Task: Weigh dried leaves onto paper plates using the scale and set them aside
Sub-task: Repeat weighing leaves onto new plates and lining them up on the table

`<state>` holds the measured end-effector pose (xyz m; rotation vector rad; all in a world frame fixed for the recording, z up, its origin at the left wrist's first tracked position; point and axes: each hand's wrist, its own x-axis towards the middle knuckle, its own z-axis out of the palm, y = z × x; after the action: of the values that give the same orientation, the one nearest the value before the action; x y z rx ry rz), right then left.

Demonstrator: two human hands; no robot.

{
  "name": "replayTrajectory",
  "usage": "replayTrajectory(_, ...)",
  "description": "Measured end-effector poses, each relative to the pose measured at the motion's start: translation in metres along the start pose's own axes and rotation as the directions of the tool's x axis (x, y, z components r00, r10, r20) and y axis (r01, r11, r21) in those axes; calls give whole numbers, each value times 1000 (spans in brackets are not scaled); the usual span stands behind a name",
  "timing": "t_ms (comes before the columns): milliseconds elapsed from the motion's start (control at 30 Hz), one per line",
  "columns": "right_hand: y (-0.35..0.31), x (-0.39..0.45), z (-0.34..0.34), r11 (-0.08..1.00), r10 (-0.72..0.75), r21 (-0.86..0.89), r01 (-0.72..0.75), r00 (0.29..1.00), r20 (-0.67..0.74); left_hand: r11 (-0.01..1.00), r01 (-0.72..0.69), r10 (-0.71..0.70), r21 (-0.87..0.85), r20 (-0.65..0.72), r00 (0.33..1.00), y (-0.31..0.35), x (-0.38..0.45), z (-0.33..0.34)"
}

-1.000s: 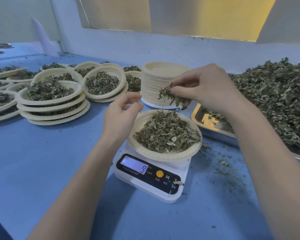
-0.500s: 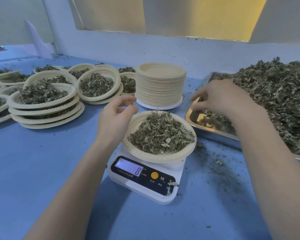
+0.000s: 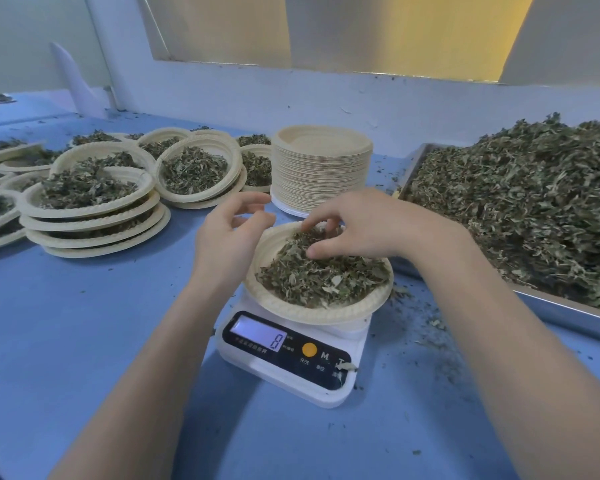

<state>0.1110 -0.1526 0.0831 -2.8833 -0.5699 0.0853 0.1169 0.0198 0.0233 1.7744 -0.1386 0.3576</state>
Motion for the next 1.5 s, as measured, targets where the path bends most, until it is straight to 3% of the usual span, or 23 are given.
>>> replayTrajectory(267,0,6,5,997,-73,-21,70,986,-153,1000,5,-5,9,1,1000,0,1,0)
replayTrajectory(533,4,-8,-19,959,39,263,108,867,-497,1000,17,-17,4,-3,1000,-1,2,0)
replayTrajectory(1200,5,-15,-23,929,82,353,115,864,-496,999,31,-31,9,11,999,-3,1,0)
replayTrajectory(1300,16,-14,-25,967,83,249,60,847,-525,1000,29,-29,11,11,1000,-3,1,0)
replayTrajectory(1400,35,-13,-26,986,167,100,-134,805,-569,999,32,-32,12,9,999,-3,2,0)
replayTrajectory(1500,55,-13,-24,950,282,30,-312,809,-516,999,32,-32,14,13,999,-3,2,1)
